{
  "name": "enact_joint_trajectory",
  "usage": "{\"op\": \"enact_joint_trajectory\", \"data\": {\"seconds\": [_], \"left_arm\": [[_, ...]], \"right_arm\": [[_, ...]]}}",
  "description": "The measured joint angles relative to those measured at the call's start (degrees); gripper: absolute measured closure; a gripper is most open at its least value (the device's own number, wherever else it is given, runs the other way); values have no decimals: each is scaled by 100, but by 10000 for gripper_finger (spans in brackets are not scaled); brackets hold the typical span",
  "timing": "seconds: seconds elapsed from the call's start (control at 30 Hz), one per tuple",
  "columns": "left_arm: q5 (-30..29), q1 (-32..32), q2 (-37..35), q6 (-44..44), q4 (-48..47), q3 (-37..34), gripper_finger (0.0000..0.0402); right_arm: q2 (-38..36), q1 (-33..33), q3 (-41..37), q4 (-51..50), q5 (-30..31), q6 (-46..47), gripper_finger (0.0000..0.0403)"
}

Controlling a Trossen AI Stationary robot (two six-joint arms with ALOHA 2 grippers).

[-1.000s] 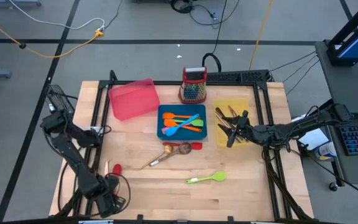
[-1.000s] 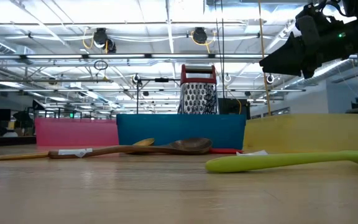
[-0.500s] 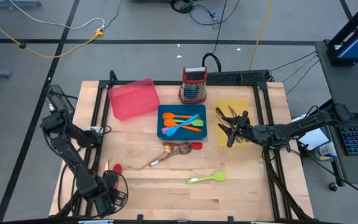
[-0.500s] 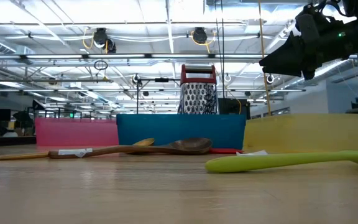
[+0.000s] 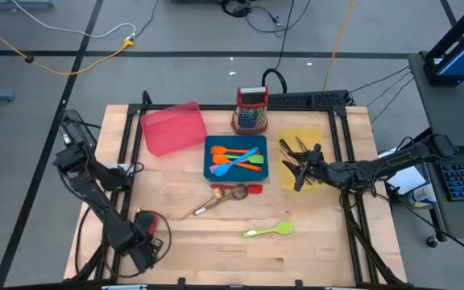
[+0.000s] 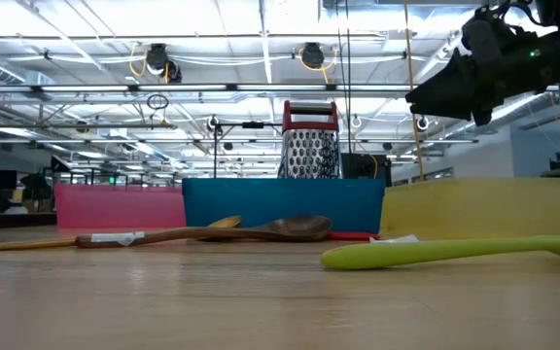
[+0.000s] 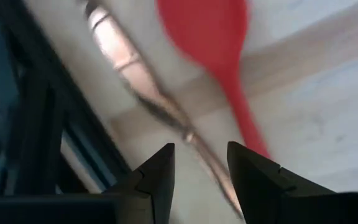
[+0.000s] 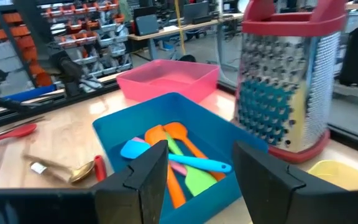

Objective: Pick & Place Kitchen Items
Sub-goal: Put the gold table knife into the yellow bin

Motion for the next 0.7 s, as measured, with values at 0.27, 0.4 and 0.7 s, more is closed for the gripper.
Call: {"op": "enact_joint_trajectory", "data": {"seconds": [0.27,0.4,0.7], "left_arm": [[419,513,2,675,-138,0,250],[863,553,73,483,-71,2,250],[1536,384,563,-16,555,2,250]], "right_arm": [[0,2,0,1,-213,0,232],[0,2,0,-1,-213,0,232],[0,2,0,-3,-212,-60,232]]}}
